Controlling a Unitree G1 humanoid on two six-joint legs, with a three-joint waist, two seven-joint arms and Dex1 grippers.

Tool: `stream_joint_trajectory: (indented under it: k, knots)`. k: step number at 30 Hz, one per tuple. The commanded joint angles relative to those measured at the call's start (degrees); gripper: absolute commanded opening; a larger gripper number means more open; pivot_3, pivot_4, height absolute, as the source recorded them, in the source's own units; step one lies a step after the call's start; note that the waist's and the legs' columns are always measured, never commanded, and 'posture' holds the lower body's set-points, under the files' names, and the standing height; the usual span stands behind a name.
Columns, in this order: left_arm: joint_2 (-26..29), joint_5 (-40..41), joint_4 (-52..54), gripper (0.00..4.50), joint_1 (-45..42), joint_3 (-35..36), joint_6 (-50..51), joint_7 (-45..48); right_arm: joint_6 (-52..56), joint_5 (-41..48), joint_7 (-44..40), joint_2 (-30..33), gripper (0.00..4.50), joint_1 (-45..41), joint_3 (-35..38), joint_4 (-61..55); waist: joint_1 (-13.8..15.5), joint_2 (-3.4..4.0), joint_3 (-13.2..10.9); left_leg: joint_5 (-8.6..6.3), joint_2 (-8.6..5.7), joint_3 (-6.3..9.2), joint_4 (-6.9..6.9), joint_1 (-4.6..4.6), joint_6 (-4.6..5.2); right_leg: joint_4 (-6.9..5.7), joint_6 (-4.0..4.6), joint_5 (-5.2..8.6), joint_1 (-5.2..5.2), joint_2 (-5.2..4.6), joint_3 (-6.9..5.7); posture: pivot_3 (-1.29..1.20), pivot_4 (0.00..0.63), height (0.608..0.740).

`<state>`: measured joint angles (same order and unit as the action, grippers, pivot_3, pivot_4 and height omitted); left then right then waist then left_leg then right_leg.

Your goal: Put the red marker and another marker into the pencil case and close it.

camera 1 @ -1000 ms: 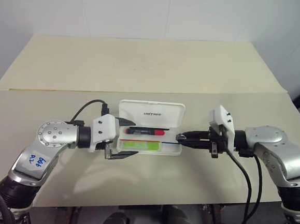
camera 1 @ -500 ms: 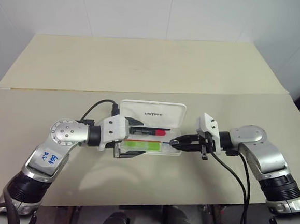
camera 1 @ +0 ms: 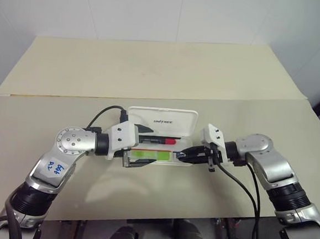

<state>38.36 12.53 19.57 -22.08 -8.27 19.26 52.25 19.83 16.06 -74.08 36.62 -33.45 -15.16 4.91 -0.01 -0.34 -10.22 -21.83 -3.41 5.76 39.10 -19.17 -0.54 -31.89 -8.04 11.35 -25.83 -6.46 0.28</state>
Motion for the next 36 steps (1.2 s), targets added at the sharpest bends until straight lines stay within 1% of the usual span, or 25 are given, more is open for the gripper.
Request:
stream_joint_trajectory:
  k: [1,2,4,7,11,12,17,23,27,33,36]
  knots:
    - [0.18,-0.06,2.27,4.5,-0.44,0.68,0.13,-0.6,-2.5,-1.21,0.41,-1.23,0.69,-1.72,0.21,0.79,-0.01,0.0,0.0,0.0,0.0,0.0,0.0,0.0,0.0,0.0,0.0,0.0,0.0,0.0,0.0,0.0,0.15,0.74]
    - [0.22,-0.01,2.35,4.5,-0.43,0.73,0.22,-0.65,-2.49,-1.62,0.78,-1.63,1.23,-1.92,0.2,1.26,-0.02,0.0,0.0,0.0,0.0,0.0,0.0,0.0,0.0,0.0,0.0,0.0,0.0,0.0,0.0,0.0,0.15,0.74]
    - [0.29,0.03,2.4,4.5,-0.45,0.84,0.31,-0.7,-2.76,-2.14,0.62,-2.16,1.8,-2.25,0.12,1.99,-0.02,0.0,0.0,0.0,0.0,0.0,0.0,0.0,0.0,-0.01,0.0,0.0,-0.01,0.0,0.0,0.0,0.15,0.74]
    - [0.46,0.1,2.41,4.5,-0.41,1.13,0.38,-0.66,-2.71,-1.89,-0.51,-2.42,2.91,-2.39,0.02,1.73,-0.01,0.0,0.0,0.0,0.0,0.0,0.01,-0.01,-0.01,-0.02,0.0,0.0,-0.02,0.0,0.0,0.0,0.15,0.74]
    - [0.66,0.14,2.34,4.5,-0.28,1.45,0.26,-0.62,-2.68,-1.41,0.01,-3.01,4.36,-2.65,0.99,1.3,-0.03,0.0,0.0,0.0,0.0,0.0,0.01,-0.01,-0.01,-0.02,0.0,0.0,-0.02,0.0,0.0,0.0,0.15,0.74]
    - [0.7,0.19,2.35,4.5,-0.25,1.53,0.27,-0.62,-2.01,-0.56,-0.37,-3.05,4.44,-2.77,1.46,0.88,-0.03,0.0,0.0,0.01,0.0,0.0,0.01,-0.01,-0.01,-0.02,0.0,0.0,-0.03,0.0,0.0,0.0,0.15,0.74]
    - [1.16,0.55,2.05,4.5,0.05,2.39,-0.13,-0.27,0.21,2.87,-2.46,-2.14,4.44,-3.24,3.38,-1.1,-0.02,0.0,0.0,0.01,0.0,0.0,0.02,-0.01,-0.02,-0.05,0.0,0.0,-0.03,0.0,0.0,0.0,0.15,0.74]
    - [2.17,2.54,1.59,4.5,0.88,5.18,-0.77,0.92,1.32,4.98,-3.05,-0.27,4.44,-3.77,6.08,-2.34,-0.03,0.0,0.0,0.01,0.0,0.0,0.02,-0.01,-0.02,-0.05,0.0,0.0,-0.04,0.0,0.0,0.0,0.15,0.74]
    - [4.7,7.72,2.1,4.5,3.6,11.96,-1.01,4.22,4.66,8.82,-3.89,3.5,4.44,-3.82,10.66,-4.31,-0.02,0.01,-0.01,0.01,0.01,0.0,0.02,-0.04,-0.02,-0.06,0.0,0.0,-0.08,-0.01,0.01,0.0,0.15,0.74]
    - [7.4,12.52,4.59,4.5,6.73,16.94,1.1,5.81,8.54,12.23,-4.16,7.1,4.44,-2.65,13.56,-7.49,-0.01,0.01,-0.01,-0.01,0.0,-0.04,0.01,-0.09,-0.02,-0.09,0.01,0.0,-0.16,-0.04,0.01,0.0,0.15,0.74]
    - [8.42,14.85,5.79,4.5,8.4,19.45,2.67,5.67,10.22,14.2,-2.92,7.11,4.44,-2.97,15.1,-8.89,-0.01,0.01,-0.01,-0.01,0.02,-0.05,0.01,-0.09,-0.02,-0.1,0.01,0.0,-0.17,-0.03,0.02,0.0,0.15,0.74]
